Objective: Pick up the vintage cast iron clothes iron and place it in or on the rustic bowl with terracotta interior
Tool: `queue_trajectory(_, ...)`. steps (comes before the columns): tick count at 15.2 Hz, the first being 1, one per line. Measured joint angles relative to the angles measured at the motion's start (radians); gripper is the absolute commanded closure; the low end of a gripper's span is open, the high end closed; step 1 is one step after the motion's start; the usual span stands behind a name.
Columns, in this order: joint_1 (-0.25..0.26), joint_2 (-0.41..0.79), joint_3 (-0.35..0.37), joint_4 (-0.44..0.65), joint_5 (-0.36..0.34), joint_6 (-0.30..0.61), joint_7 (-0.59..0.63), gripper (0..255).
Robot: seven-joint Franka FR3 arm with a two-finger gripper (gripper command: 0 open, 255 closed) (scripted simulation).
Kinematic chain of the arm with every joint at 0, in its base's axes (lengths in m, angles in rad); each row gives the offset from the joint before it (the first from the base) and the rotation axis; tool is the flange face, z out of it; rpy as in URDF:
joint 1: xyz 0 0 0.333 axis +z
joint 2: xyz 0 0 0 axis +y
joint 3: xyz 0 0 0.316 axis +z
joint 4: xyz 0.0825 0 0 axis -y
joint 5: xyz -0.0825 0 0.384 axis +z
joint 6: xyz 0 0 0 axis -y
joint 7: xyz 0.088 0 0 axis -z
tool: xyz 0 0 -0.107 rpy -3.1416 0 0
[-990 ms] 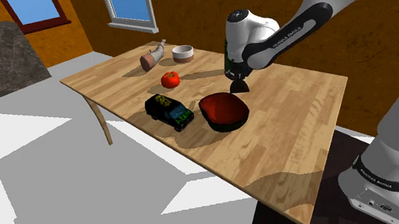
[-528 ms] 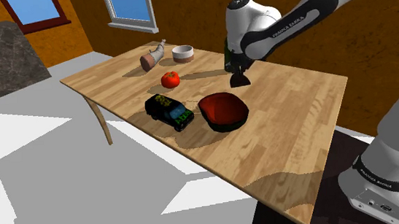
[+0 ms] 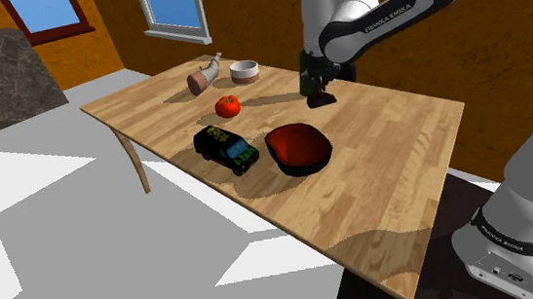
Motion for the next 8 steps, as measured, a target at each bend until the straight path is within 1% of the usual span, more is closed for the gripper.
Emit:
queue_trajectory(4, 0.006, -0.021, 0.005, 0.023, 0.020, -0.041, -0.015, 255)
queue_trajectory(8, 0.045, -0.056, 0.047, 0.015, 0.037, -0.091, 0.044, 255)
